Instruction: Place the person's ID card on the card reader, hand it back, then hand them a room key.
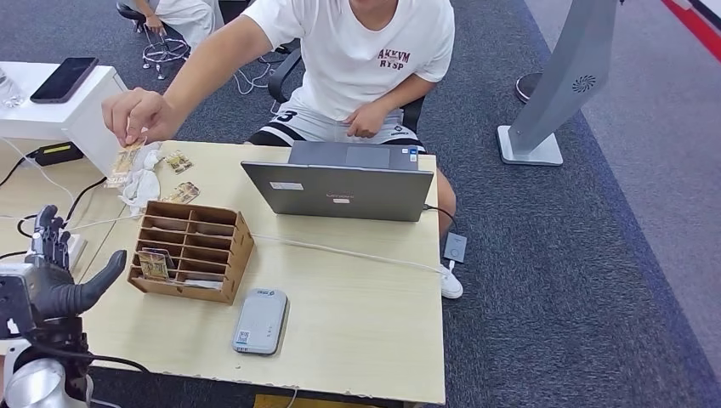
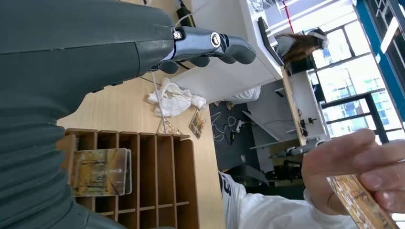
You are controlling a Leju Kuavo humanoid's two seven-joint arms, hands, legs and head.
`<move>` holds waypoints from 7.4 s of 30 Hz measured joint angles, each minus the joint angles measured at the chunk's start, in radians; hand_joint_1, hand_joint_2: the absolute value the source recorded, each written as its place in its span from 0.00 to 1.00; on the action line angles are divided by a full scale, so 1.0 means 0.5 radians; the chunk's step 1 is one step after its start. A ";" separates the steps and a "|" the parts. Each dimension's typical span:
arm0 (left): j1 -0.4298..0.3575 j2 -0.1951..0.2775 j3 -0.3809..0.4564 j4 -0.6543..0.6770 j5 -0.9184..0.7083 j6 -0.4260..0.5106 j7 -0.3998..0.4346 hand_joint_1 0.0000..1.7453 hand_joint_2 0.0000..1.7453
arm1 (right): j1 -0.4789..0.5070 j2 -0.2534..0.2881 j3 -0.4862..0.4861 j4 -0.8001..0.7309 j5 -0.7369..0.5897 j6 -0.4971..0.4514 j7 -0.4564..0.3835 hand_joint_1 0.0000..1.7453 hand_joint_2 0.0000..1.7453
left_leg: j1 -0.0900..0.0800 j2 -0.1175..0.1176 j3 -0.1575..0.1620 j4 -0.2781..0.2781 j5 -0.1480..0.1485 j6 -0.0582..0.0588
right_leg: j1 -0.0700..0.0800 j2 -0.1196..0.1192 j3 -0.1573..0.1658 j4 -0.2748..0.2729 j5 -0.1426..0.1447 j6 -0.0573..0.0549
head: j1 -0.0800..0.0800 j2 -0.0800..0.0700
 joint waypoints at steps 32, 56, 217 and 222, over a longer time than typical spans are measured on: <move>-0.472 0.837 -1.092 0.316 -1.584 0.895 0.448 0.25 1.00 | -0.040 0.016 0.407 0.048 0.043 -0.010 0.112 0.00 1.00 | 0.001 0.004 0.000 0.000 0.001 0.001 | 0.002 0.005 -0.001 0.001 0.001 0.000 | 0.001 0.001; -0.428 1.171 -1.311 0.303 -2.008 1.198 0.574 1.00 1.00 | -0.056 0.095 0.570 0.260 0.110 -0.006 0.019 0.00 1.00 | 0.002 0.005 -0.001 0.000 0.001 0.000 | 0.002 0.007 -0.001 0.001 0.001 -0.001 | 0.001 0.000; 0.006 0.987 -1.472 -0.139 -2.345 1.786 0.508 0.00 1.00 | 0.338 -0.140 0.481 -0.695 0.402 -0.521 0.604 0.00 1.00 | 0.003 0.015 -0.011 -0.002 0.002 -0.004 | 0.003 0.018 -0.012 0.000 0.005 -0.003 | 0.003 0.000; 0.592 0.891 -1.315 -0.591 -2.409 1.788 0.317 0.00 1.00 | 0.424 -0.160 0.457 -0.901 0.408 -0.628 0.701 0.00 1.00 | 0.001 0.011 -0.012 -0.002 -0.004 0.000 | 0.002 0.011 -0.011 -0.001 -0.001 0.001 | 0.003 0.000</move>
